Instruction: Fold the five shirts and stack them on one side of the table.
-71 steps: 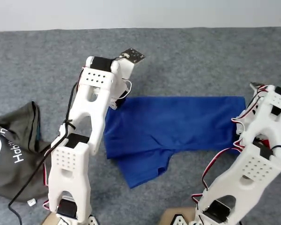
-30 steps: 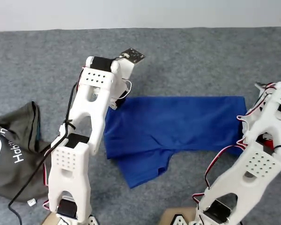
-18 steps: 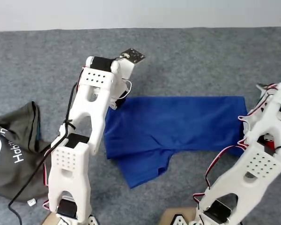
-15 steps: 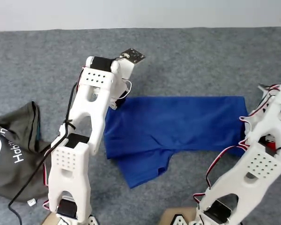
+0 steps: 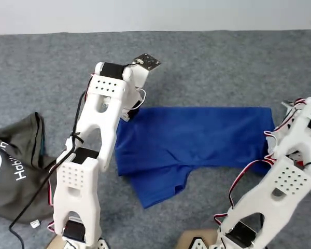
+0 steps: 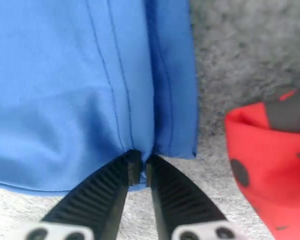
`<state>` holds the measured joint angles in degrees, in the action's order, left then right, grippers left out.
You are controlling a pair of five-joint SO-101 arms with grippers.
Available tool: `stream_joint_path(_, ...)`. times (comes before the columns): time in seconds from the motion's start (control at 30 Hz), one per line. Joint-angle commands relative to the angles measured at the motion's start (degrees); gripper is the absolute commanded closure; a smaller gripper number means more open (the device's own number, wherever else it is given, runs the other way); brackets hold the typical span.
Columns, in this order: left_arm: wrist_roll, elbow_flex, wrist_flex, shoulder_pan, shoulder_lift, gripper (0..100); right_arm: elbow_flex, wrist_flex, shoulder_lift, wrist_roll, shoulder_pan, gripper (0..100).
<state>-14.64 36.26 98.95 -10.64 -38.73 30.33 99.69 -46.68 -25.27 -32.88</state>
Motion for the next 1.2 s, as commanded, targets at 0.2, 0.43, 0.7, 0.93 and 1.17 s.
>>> stream_joint_path(0.2,-0.5,0.1,1.7,-0.1,4.2,98,1.1,1.0,9.9,-2.4,-0.1,98.7)
stream_joint_path(0.43,-0.5,0.1,1.7,-0.1,4.2,98,1.1,-0.8,10.1,-3.5,-0.2,98.6)
stream_joint_path(0.7,-0.5,0.1,1.7,-0.2,4.2,98,1.1,1.1,8.9,-3.5,-0.2,94.0)
stream_joint_path(0.93,-0.5,0.1,1.7,-0.2,4.2,98,1.1,1.0,5.5,-3.5,-0.2,96.2)
stream_joint_path(1.17,-0.5,0.1,1.7,-0.2,4.2,98,3.7,1.1,5.3,-3.7,-0.6,98.7)
